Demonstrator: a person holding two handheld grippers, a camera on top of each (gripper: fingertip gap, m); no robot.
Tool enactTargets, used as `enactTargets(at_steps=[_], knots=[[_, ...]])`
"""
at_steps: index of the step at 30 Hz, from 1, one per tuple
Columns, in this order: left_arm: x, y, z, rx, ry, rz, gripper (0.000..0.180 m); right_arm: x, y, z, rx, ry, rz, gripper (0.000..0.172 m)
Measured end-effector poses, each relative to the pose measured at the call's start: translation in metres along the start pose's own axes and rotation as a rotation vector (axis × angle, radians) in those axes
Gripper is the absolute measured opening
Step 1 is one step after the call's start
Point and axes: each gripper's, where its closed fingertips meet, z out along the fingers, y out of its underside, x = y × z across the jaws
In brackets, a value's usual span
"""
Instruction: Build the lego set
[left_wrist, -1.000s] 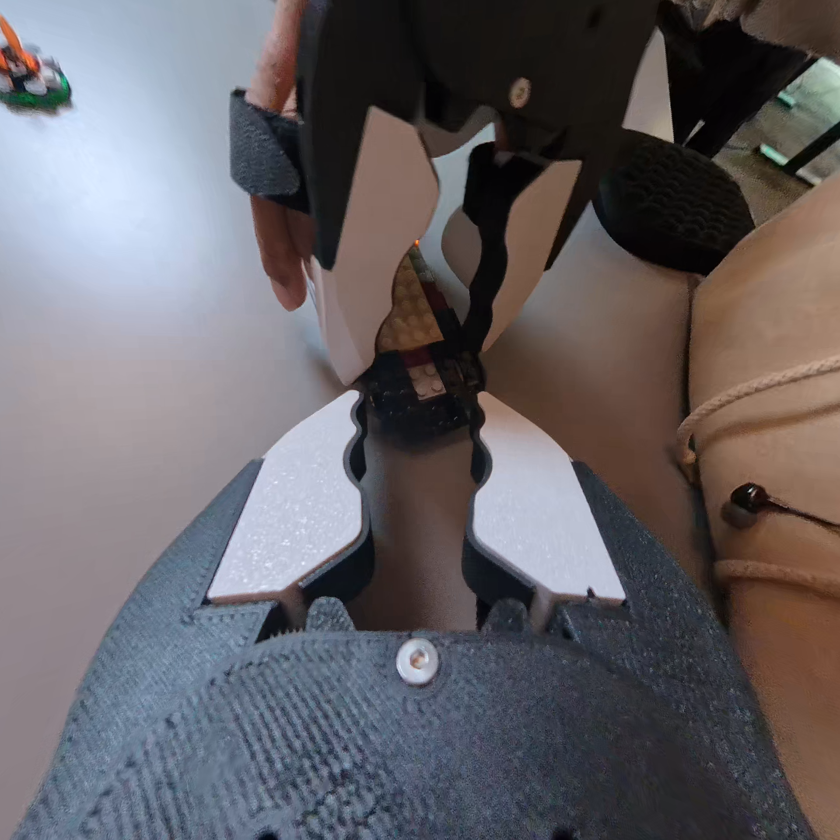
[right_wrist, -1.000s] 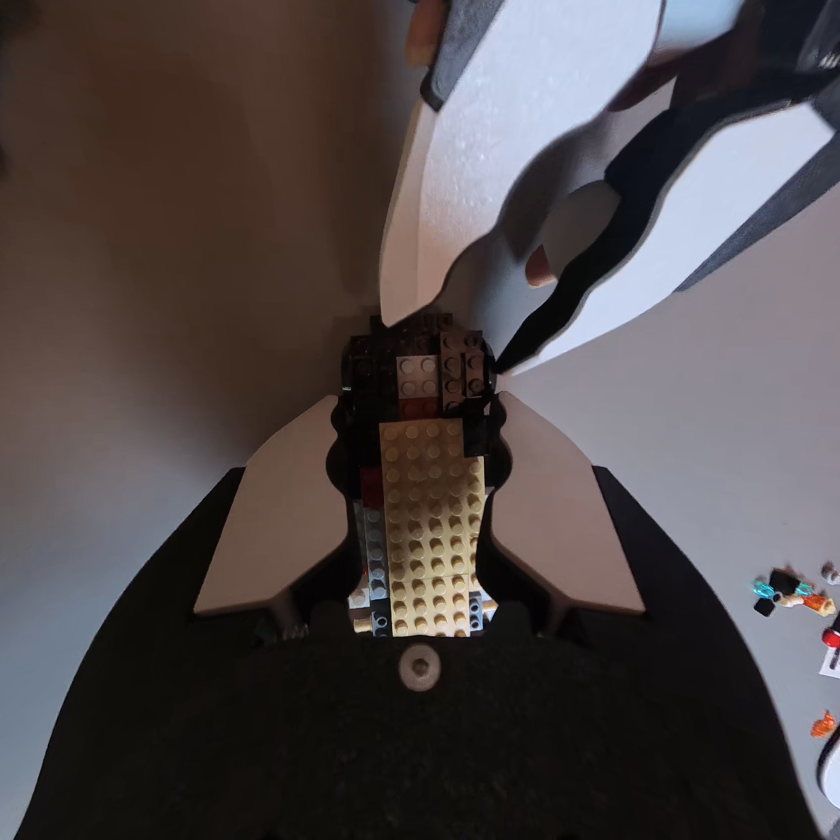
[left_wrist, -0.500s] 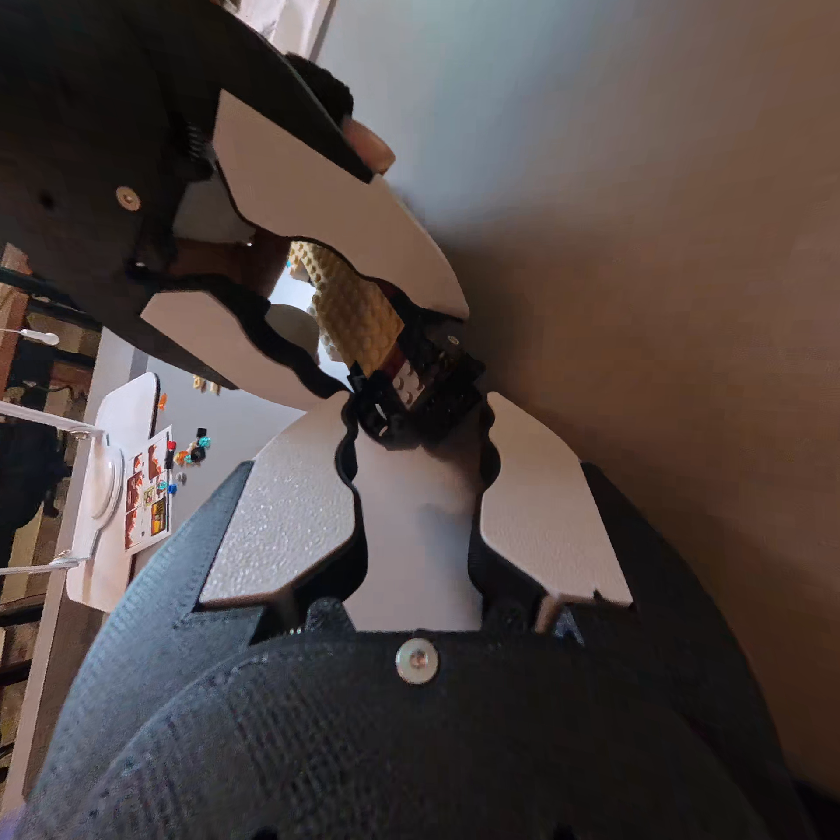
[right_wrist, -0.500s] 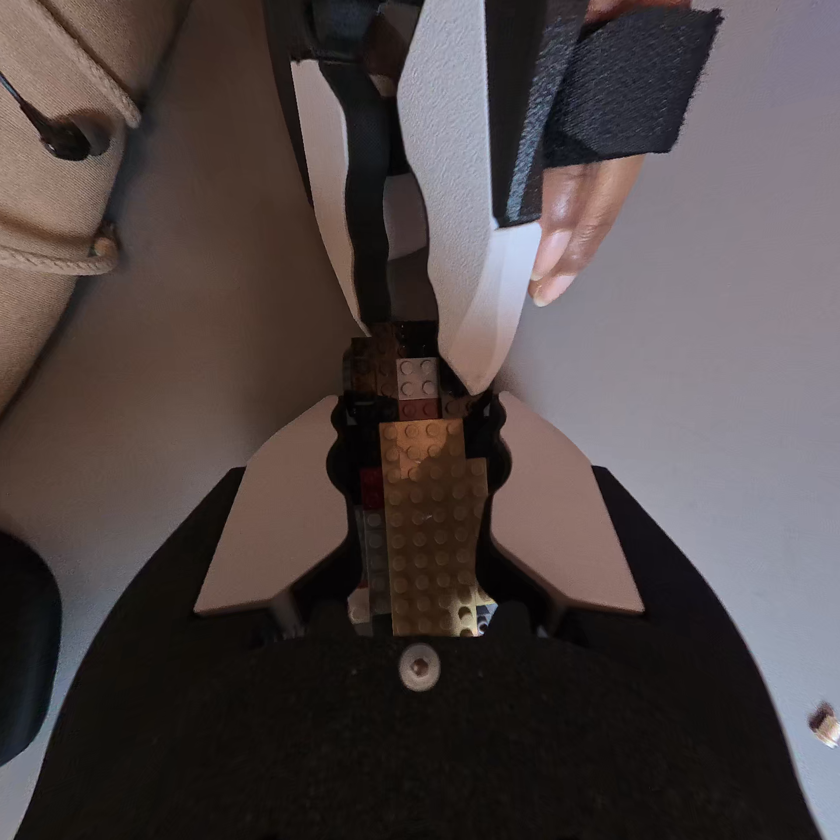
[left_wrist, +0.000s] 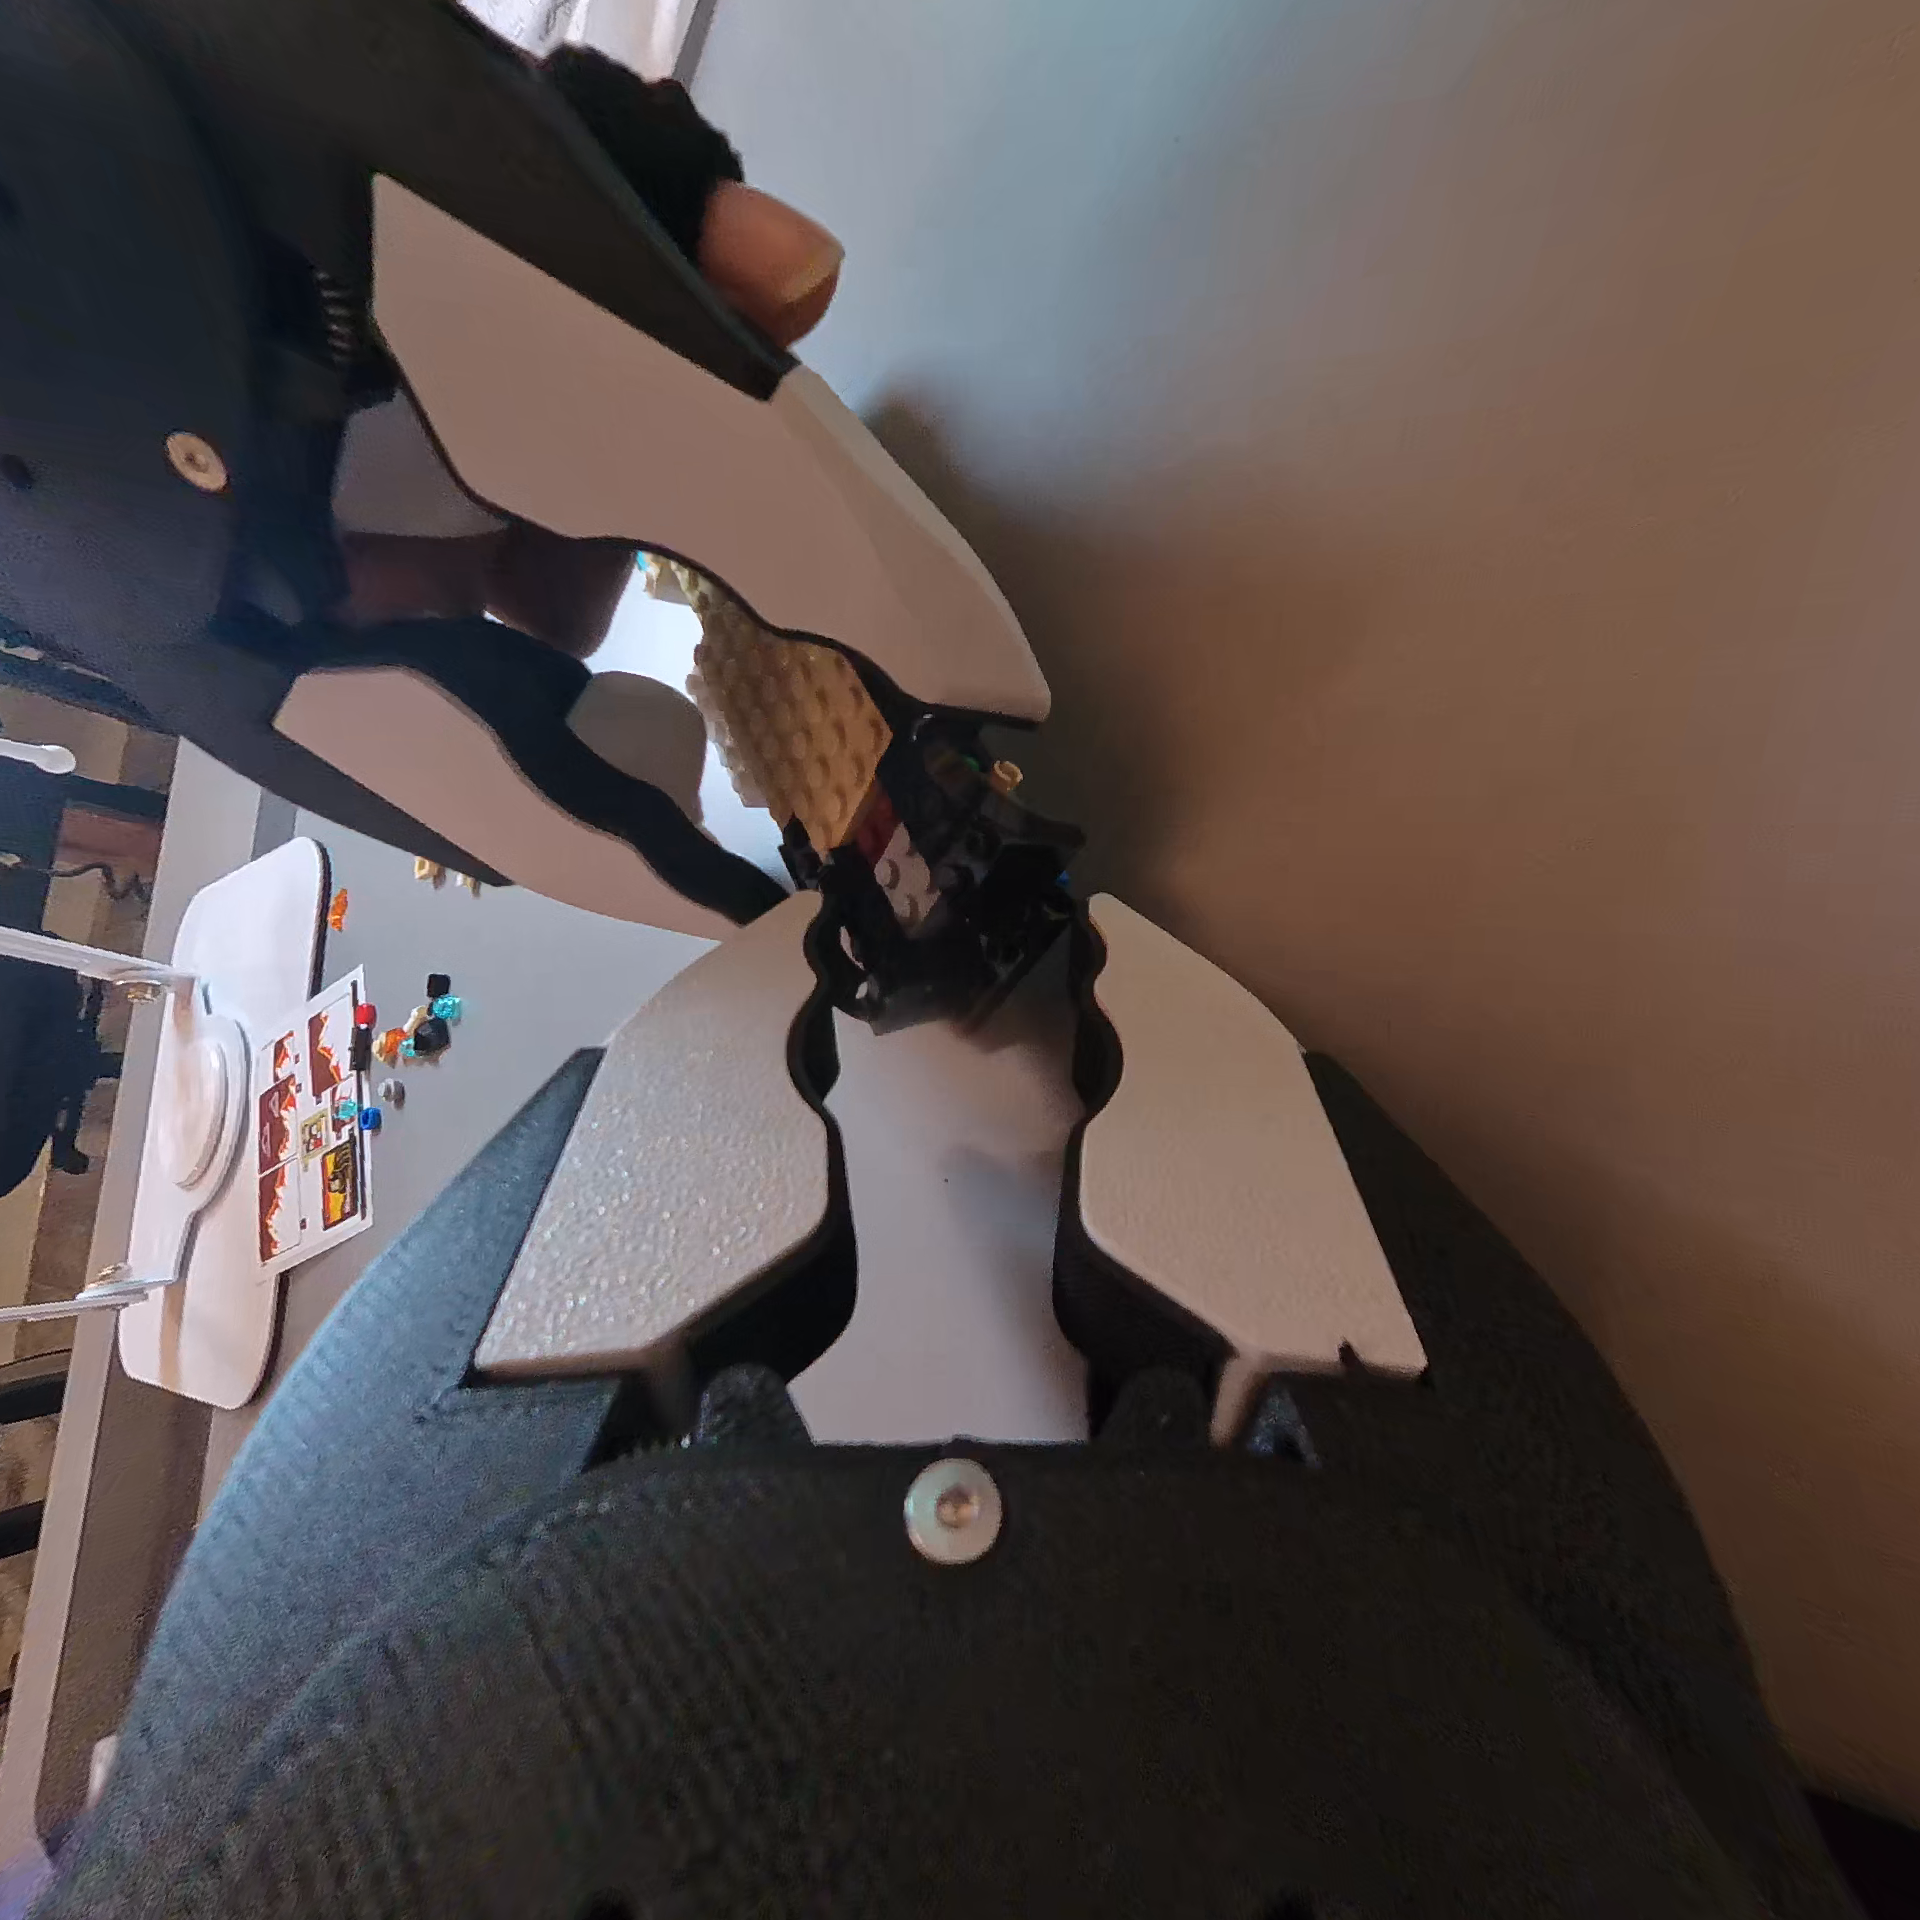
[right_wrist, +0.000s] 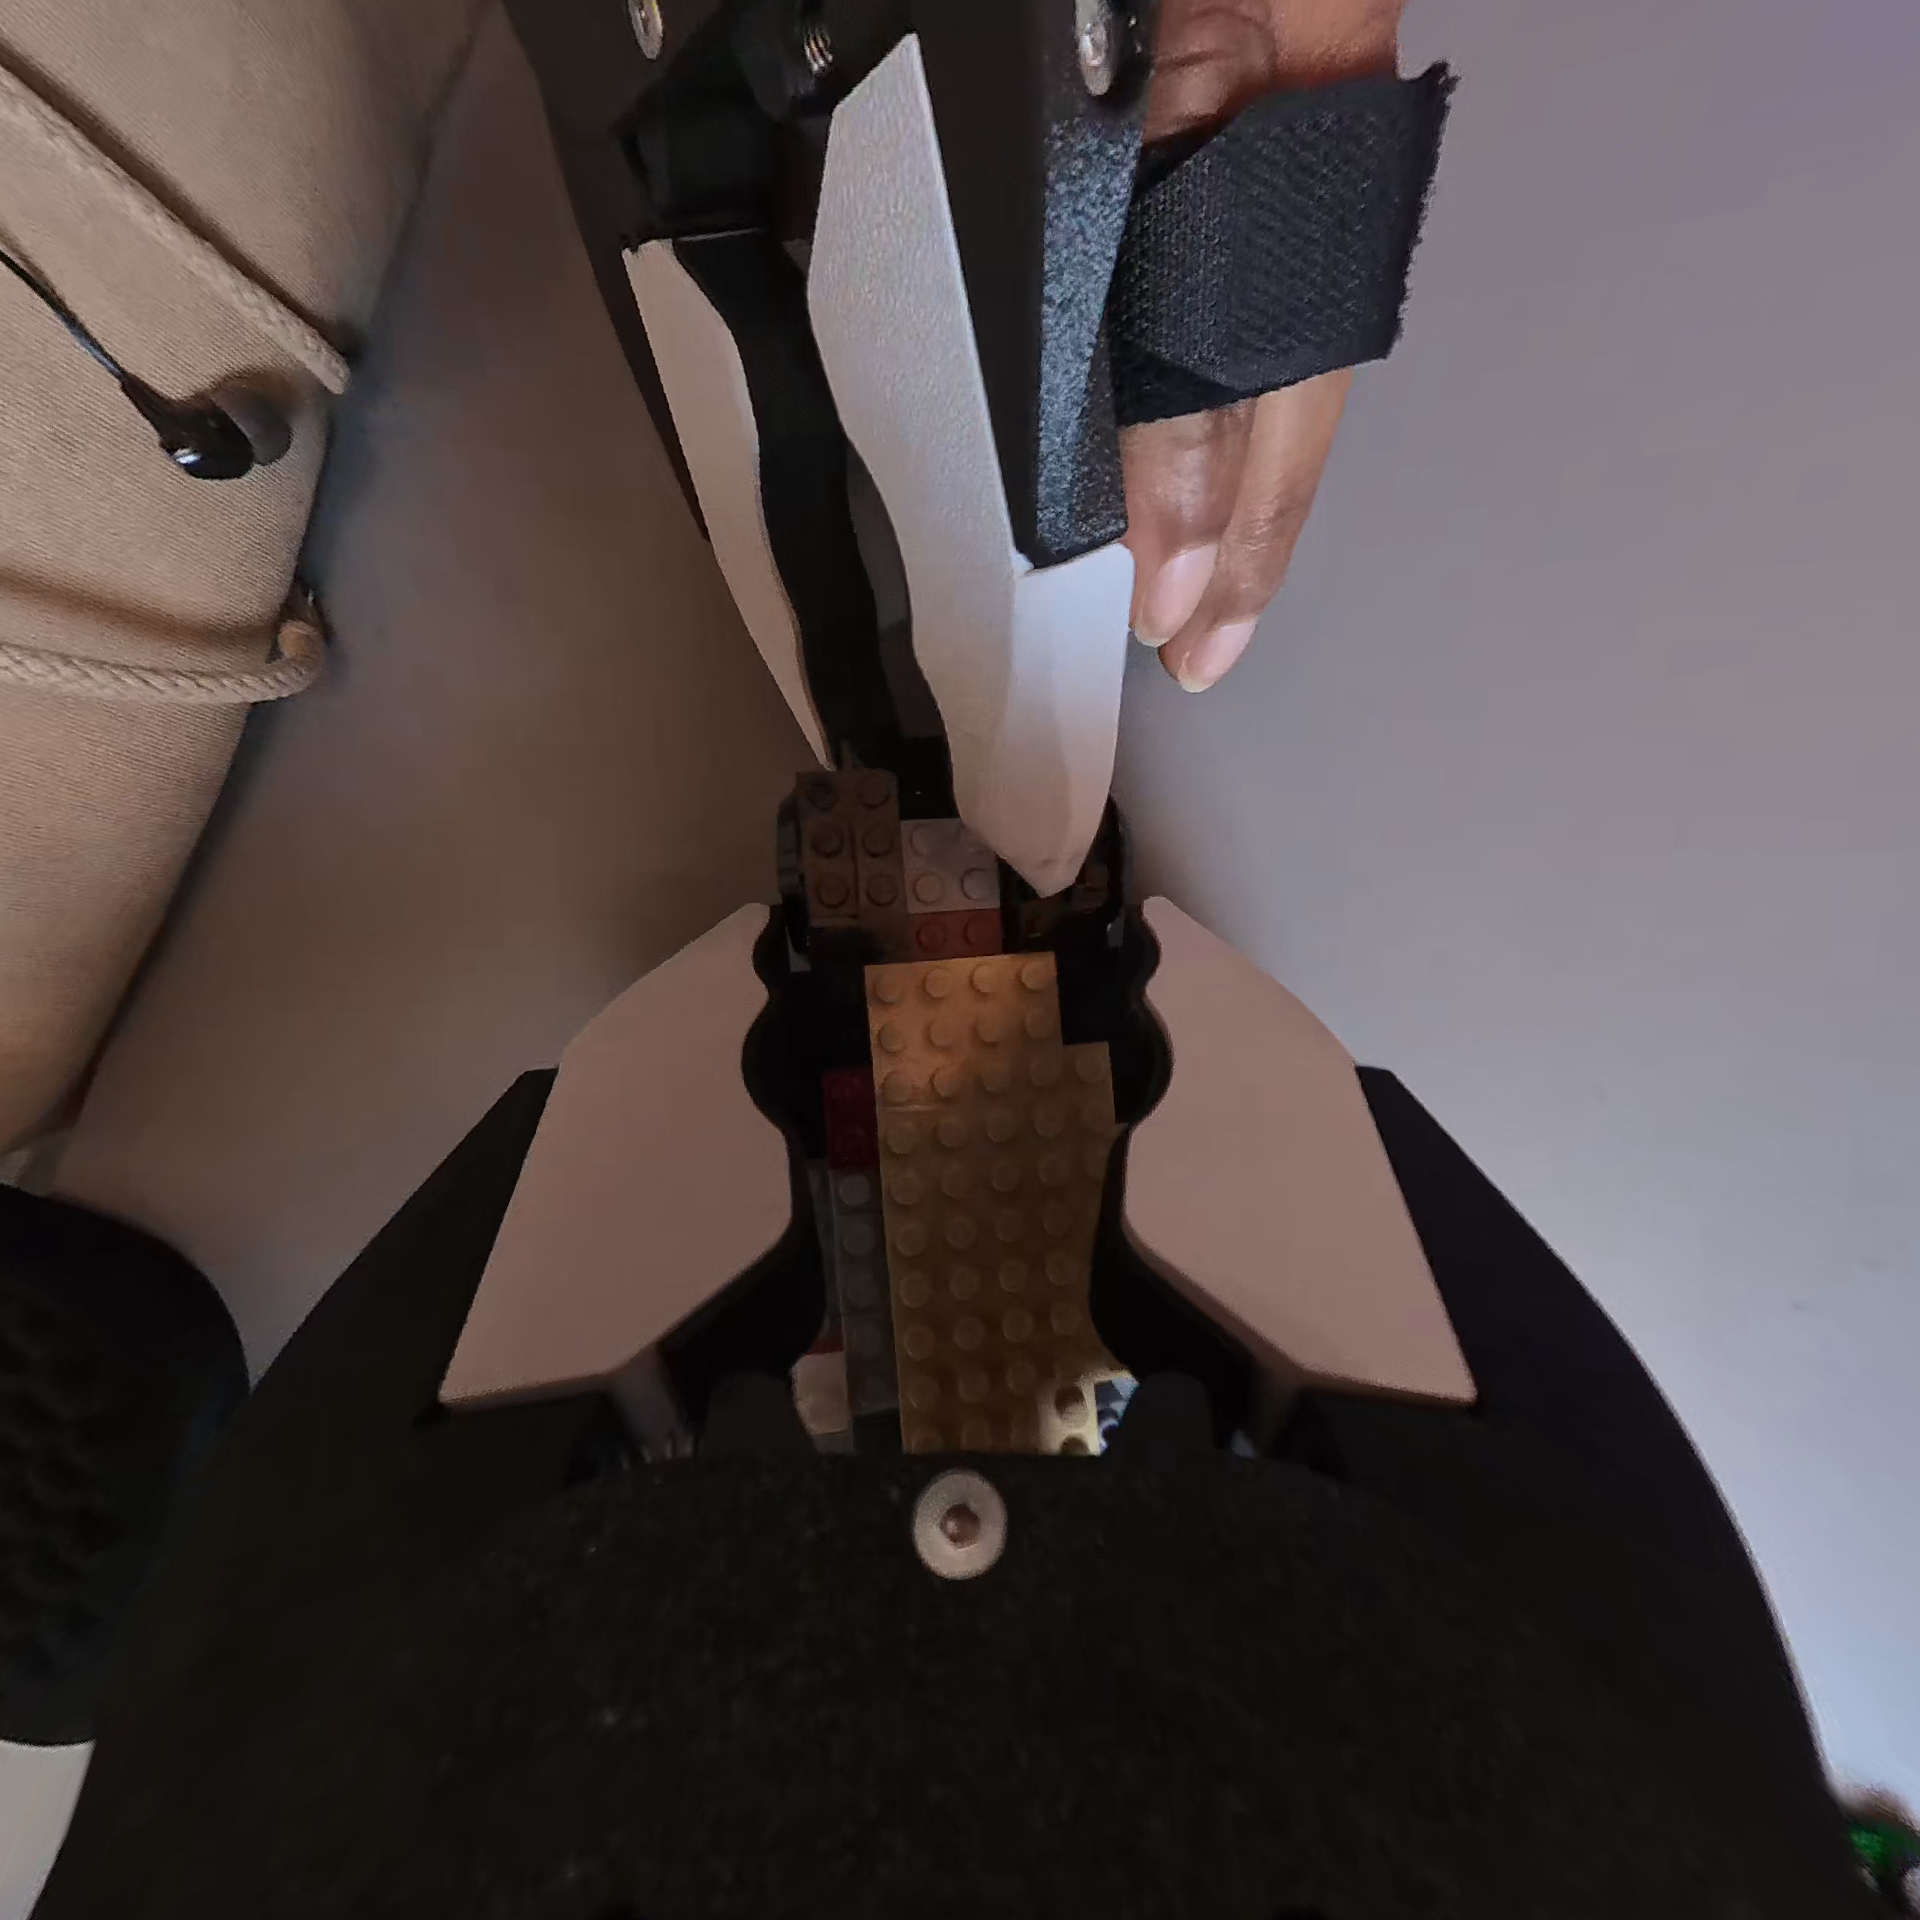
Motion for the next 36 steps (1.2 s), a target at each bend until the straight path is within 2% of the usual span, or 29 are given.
enactTargets(at_steps=[6, 10, 13, 16, 22, 36], knots=[[0.0, 0.0, 0.0, -0.006, 0.01, 0.017, 0.042, -0.003, 0.012, -0.014, -0.064, 0.202, -0.076, 0.072], [0.0, 0.0, 0.0, -0.008, 0.006, 0.037, 0.041, -0.001, 0.037, -0.017, -0.211, 0.41, -0.195, 0.073], [0.0, 0.0, 0.001, 0.001, 0.01, 0.039, 0.041, 0.003, 0.034, -0.014, -0.192, 0.517, -0.252, 0.058], [0.0, 0.0, 0.0, 0.016, 0.028, 0.014, 0.041, 0.003, 0.033, -0.015, -0.179, 0.516, -0.237, 0.057], [-0.004, 0.001, -0.003, 0.071, 0.101, -0.099, 0.042, 0.004, 0.028, -0.017, -0.092, 0.397, -0.112, 0.057], [-0.002, 0.0, -0.002, 0.09, 0.137, -0.111, 0.042, 0.003, 0.029, -0.016, -0.071, 0.397, -0.104, 0.058]])
